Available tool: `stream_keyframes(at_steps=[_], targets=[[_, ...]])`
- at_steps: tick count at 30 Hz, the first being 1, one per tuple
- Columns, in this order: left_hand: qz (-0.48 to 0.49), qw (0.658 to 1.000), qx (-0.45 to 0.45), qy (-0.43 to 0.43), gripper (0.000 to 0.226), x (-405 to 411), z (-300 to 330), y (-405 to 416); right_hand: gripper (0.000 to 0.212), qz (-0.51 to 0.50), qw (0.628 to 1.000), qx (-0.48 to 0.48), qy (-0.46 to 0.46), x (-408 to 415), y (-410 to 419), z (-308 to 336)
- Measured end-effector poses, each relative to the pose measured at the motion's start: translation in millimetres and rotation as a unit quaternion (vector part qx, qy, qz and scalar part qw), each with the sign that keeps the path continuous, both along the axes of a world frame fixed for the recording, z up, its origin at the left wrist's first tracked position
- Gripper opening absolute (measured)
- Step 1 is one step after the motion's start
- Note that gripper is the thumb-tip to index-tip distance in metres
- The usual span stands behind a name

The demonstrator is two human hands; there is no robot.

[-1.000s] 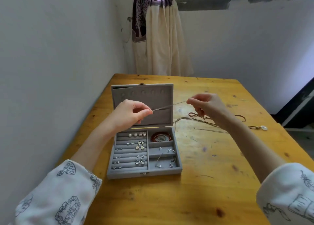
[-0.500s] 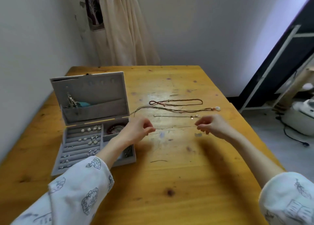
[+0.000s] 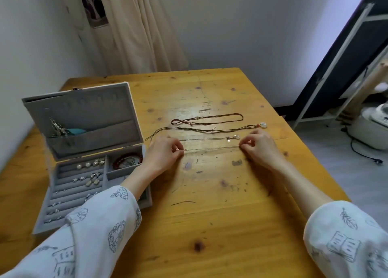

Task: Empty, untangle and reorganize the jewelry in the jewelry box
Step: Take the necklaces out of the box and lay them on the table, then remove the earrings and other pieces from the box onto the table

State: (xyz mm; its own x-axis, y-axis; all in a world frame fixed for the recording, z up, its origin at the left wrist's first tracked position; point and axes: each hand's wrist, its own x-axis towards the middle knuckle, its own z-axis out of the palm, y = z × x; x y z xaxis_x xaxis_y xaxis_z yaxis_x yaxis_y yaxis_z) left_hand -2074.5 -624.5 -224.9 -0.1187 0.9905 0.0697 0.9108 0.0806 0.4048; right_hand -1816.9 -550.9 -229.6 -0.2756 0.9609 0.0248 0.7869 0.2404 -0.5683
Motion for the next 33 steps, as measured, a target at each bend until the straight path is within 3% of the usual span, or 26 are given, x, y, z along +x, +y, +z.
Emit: stream_keyframes(at_steps=[4, 8, 15, 18, 21, 24, 33], targets=[[-0.012, 0.998, 0.005, 0.058, 0.019, -2, 3, -9, 0.016, -0.017, 0.999, 0.007, 0.038, 0, -8, -2], [-0.020, 0.998, 0.046, 0.045, 0.023, -6, 12, -35, 0.020, -0.015, 0.997, 0.059, 0.046, -22, -30, 4], [0.005, 0.988, 0.152, 0.039, 0.024, -41, 23, -106, 0.034, 0.167, 0.979, 0.084, 0.084, -119, -109, 15], [0.055, 0.983, 0.172, 0.046, 0.029, -71, 23, -138, 0.049, 0.266, 0.959, 0.095, 0.029, -162, -140, 9], [0.100, 0.985, 0.124, 0.070, 0.041, -101, 16, -166, 0.061, 0.331, 0.936, 0.099, -0.073, -194, -158, -3], [0.116, 0.988, 0.066, 0.078, 0.049, -119, 3, -180, 0.067, 0.321, 0.931, 0.123, -0.126, -209, -157, -10], [0.145, 0.980, 0.058, 0.126, 0.055, -141, -11, -159, 0.066, 0.319, 0.925, 0.133, -0.157, -234, -132, -12]])
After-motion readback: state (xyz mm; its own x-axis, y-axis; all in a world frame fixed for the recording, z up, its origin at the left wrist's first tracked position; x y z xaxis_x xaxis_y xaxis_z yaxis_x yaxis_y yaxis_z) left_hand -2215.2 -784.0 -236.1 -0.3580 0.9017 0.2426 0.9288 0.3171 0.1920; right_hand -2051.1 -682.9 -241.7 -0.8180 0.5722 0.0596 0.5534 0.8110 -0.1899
